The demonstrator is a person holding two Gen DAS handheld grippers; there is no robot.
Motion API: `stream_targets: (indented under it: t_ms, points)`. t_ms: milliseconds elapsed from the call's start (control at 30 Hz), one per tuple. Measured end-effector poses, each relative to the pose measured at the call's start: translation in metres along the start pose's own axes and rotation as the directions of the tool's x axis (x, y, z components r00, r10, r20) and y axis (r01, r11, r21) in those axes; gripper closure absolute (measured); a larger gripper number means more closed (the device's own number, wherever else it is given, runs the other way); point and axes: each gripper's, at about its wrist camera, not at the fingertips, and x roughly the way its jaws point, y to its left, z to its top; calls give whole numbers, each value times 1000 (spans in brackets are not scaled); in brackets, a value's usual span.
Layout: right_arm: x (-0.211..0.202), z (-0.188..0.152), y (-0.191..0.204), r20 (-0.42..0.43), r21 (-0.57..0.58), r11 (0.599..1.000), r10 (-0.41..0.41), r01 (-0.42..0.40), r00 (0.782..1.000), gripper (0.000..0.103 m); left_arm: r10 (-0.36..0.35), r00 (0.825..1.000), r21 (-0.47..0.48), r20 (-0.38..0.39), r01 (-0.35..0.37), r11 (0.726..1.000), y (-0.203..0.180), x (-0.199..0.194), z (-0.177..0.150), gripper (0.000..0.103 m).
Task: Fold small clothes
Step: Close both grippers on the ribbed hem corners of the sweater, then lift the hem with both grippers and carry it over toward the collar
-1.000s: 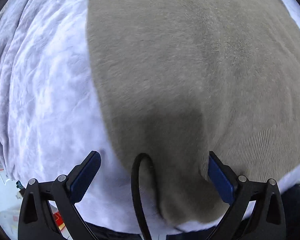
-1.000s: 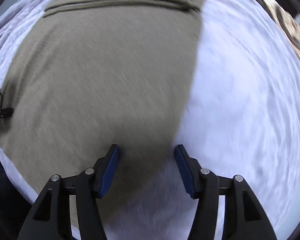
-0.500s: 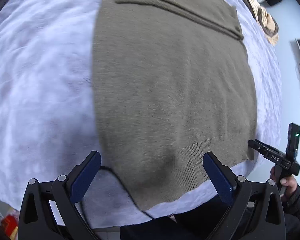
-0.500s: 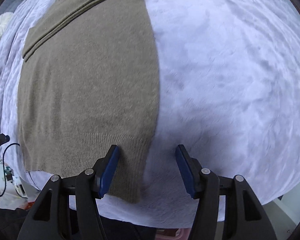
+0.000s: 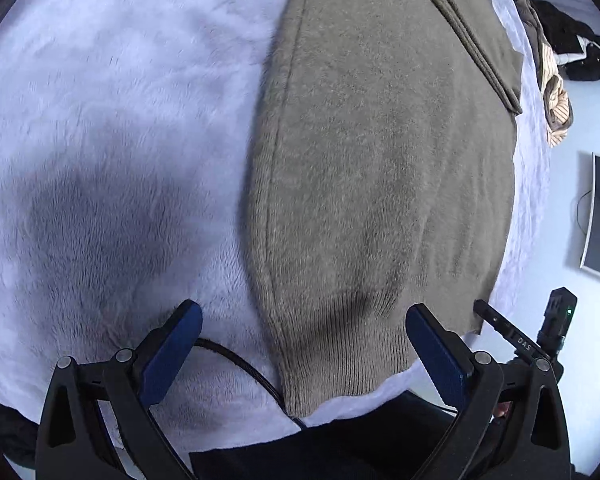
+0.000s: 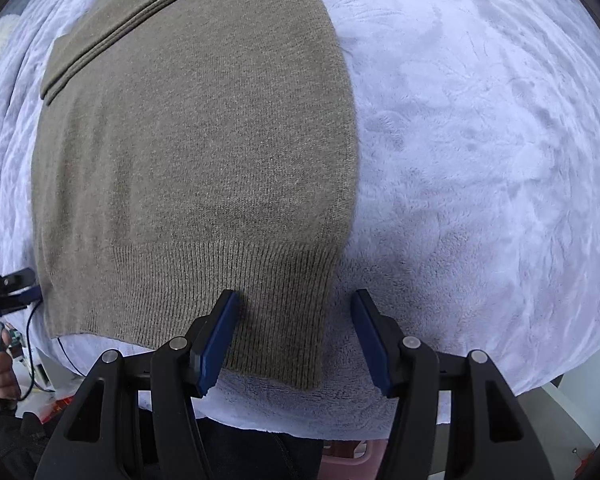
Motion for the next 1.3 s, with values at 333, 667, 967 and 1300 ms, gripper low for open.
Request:
stream_targets:
  t_ms: [333, 667, 967, 1300]
  points:
    - [22, 10, -10, -46, 69, 995, 70, -67, 996, 39, 221, 975, 143, -15, -216, 966, -54, 29, -3, 24]
    - [34, 24, 3, -51, 24, 987, 158, -157, 986, 94, 237, 971, 112, 20, -238, 965, -43, 6, 0, 90]
    - [34, 24, -29, -38, 109, 957, 273, -268, 961, 70, 135, 991, 3, 3, -135, 991, -20, 1, -10, 53]
    - [15, 34, -23, -12, 39, 959, 281, -280, 960, 97, 205, 977, 88, 59, -209, 974, -56, -18, -16, 92]
